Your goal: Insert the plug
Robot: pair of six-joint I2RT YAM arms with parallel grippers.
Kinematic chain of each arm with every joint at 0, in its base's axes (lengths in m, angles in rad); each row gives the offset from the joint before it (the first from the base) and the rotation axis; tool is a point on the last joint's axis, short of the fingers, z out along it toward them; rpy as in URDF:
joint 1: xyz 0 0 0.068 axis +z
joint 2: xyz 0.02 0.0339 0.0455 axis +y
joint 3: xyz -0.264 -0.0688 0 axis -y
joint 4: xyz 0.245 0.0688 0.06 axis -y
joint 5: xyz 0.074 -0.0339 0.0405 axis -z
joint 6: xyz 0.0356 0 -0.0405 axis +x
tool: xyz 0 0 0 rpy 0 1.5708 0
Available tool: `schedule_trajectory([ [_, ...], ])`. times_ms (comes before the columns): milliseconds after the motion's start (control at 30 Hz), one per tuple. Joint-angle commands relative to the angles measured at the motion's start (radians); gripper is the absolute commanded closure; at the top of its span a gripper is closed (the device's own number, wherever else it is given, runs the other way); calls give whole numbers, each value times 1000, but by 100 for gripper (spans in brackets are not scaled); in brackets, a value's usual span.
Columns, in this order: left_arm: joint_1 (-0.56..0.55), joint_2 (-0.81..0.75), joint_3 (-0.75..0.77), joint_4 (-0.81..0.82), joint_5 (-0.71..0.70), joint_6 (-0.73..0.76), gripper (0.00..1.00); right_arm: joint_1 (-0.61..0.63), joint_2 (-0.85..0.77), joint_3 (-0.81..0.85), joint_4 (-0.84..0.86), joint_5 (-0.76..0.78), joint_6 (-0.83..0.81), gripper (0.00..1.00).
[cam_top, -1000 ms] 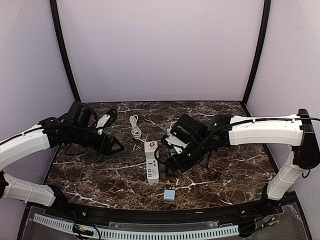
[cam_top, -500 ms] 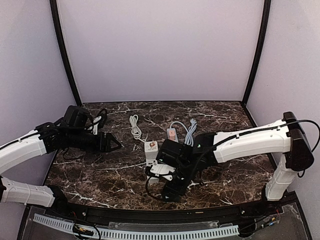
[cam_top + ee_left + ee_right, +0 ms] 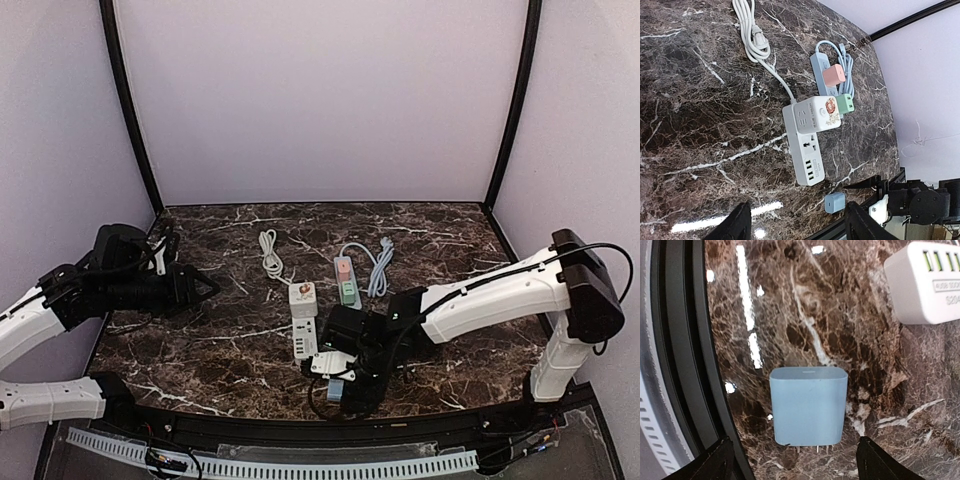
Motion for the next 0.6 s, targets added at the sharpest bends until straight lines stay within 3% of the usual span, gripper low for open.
schedule_trajectory([
  [0, -5, -43, -17, -83, -32, -20, 35, 10, -14, -51, 98, 44, -90, 16],
  [367, -4, -64, -12, -96, -37, -15, 36, 11, -172, -313, 422, -5, -221, 15],
  [567, -5, -71, -14, -102, -38, -6, 37, 10, -188, -382, 510, 3, -227, 17],
])
